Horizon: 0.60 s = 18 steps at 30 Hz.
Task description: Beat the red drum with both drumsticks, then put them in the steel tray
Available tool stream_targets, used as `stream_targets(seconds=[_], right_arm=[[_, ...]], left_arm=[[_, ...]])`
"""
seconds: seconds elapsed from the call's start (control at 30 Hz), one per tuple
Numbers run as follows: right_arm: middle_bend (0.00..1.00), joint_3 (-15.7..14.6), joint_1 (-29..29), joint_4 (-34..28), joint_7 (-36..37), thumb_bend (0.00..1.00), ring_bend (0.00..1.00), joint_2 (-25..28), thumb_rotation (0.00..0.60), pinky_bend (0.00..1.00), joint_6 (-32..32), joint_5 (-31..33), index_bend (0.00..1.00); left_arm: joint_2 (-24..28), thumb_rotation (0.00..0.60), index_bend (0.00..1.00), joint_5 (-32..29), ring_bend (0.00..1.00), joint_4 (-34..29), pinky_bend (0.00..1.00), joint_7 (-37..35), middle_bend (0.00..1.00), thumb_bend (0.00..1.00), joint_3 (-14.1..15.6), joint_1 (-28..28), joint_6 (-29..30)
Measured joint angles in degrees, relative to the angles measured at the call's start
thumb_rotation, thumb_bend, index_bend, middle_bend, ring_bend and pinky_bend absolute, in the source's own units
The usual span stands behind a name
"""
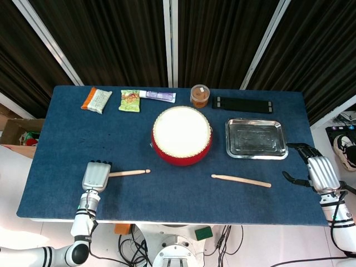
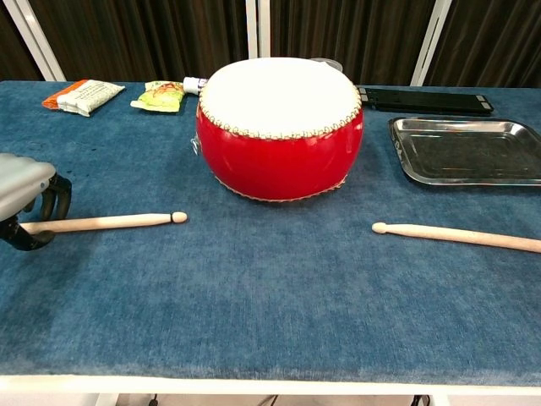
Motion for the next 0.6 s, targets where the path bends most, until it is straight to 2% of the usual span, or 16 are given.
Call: stream_targets(seconds=[0.4,0.6], right_arm=[[0.27,-0.09,-0.24,-0.08,-0.08,0.20,0.17,-0.16,0.600,0.28,-0.19,0.08,0.23],[0.27,-0.43,-0.68,-0.85,-0.67,0.20,0.17,0.08,0.600,0.28,-0.48,0.45,0.23]], left_arm=[[0.45,0.600,0.52,-0.24,0.48,0.75,0.50,-1.54,0.53,0.39,0.93,-0.41,-0.73],[1.22,0.600,0.59,1.91,0.56,1.77,0.71,-5.07,0.60,0.48,1.55,-0.35,-1.51]])
